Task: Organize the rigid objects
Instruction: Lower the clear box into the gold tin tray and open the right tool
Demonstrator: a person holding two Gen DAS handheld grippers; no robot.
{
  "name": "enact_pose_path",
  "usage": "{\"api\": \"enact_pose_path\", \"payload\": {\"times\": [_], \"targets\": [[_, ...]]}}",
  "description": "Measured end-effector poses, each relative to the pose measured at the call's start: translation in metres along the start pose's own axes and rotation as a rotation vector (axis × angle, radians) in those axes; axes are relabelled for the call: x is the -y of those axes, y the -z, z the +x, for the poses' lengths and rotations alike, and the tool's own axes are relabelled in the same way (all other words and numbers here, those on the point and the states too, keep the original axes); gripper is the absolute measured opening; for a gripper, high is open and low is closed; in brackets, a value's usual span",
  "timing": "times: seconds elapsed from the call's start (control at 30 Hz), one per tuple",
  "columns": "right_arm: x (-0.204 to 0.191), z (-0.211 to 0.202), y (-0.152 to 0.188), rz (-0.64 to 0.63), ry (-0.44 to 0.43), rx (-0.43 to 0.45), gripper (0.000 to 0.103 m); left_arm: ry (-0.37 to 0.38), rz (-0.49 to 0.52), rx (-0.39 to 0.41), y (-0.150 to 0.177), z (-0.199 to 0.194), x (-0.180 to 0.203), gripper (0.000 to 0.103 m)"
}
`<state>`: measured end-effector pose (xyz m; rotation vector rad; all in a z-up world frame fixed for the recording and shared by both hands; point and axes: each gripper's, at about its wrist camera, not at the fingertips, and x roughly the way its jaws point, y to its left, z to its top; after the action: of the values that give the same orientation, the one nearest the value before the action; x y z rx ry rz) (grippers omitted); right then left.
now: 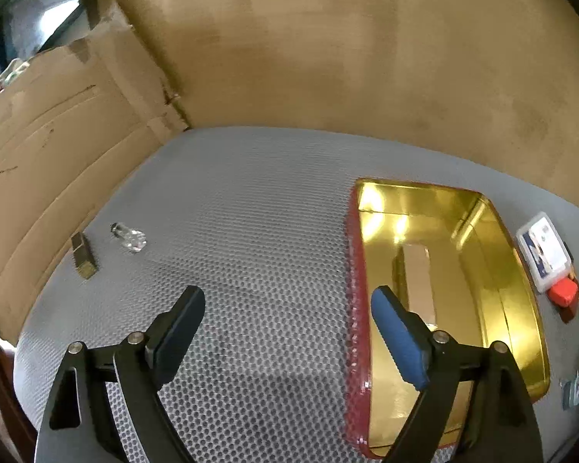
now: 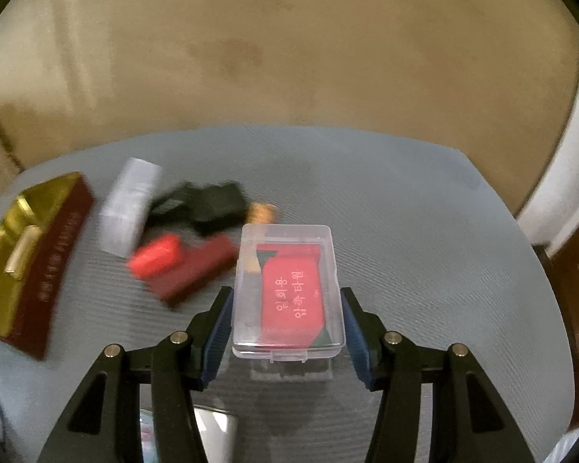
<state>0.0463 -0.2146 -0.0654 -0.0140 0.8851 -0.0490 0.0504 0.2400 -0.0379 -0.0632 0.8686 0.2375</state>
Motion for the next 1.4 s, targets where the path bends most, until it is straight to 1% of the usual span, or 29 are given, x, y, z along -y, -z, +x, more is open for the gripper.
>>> {"api": "enact_pose_path", "payload": {"times": [0.1, 0.33, 0.43, 0.5, 0.6, 0.7, 0.8, 0.87, 0.93, 1.07, 1.3, 1.37, 1.4], "targets": [[-0.037, -0.011, -0.01, -0.059, -0.07, 0.016, 0.055, -0.019, -0.028, -0.005, -0.001, 0.001, -0.006, 0.088], [-0.127, -0.03, -0.027, -0.187, -0.262, 0.034, 0.055, -0.048, -0.106, -0.022, -0.002, 0.004, -0.024, 0.088], [-0.162, -0.036, -0.035, -0.243, -0.33, 0.033, 0.055, -0.067, -0.121, -0.006, -0.003, 0.002, -0.028, 0.088], [-0.191, -0.037, -0.038, -0.277, -0.364, 0.024, 0.055, -0.068, -0.121, -0.001, -0.003, 0.002, -0.03, 0.088], [-0.223, -0.035, -0.036, -0.334, -0.391, 0.002, 0.055, -0.062, -0.134, -0.014, -0.003, 0.004, -0.032, 0.088], [-0.255, -0.025, -0.033, -0.384, -0.387, -0.027, 0.055, -0.067, -0.143, -0.02, -0.003, 0.006, -0.035, 0.088], [-0.27, -0.011, -0.031, -0.402, -0.357, -0.076, 0.055, -0.066, -0.158, -0.023, -0.003, 0.006, -0.038, 0.088], [-0.275, -0.001, -0.027, -0.4, -0.344, -0.115, 0.055, -0.064, -0.163, -0.024, -0.003, 0.006, -0.038, 0.088], [-0.27, 0.004, -0.024, -0.405, -0.321, -0.138, 0.055, -0.062, -0.161, -0.024, -0.003, 0.007, -0.037, 0.088], [-0.275, 0.018, -0.019, -0.421, -0.278, -0.186, 0.055, -0.066, -0.143, -0.023, -0.003, 0.007, -0.034, 0.088], [-0.282, 0.028, -0.014, -0.433, -0.268, -0.211, 0.055, -0.068, -0.143, -0.021, -0.003, 0.007, -0.032, 0.088], [-0.283, 0.026, -0.013, -0.44, -0.274, -0.199, 0.058, -0.066, -0.142, -0.022, -0.003, 0.007, -0.031, 0.088], [-0.284, 0.026, -0.013, -0.443, -0.261, -0.185, 0.063, -0.067, -0.145, -0.022, -0.002, 0.007, -0.031, 0.088]]}}
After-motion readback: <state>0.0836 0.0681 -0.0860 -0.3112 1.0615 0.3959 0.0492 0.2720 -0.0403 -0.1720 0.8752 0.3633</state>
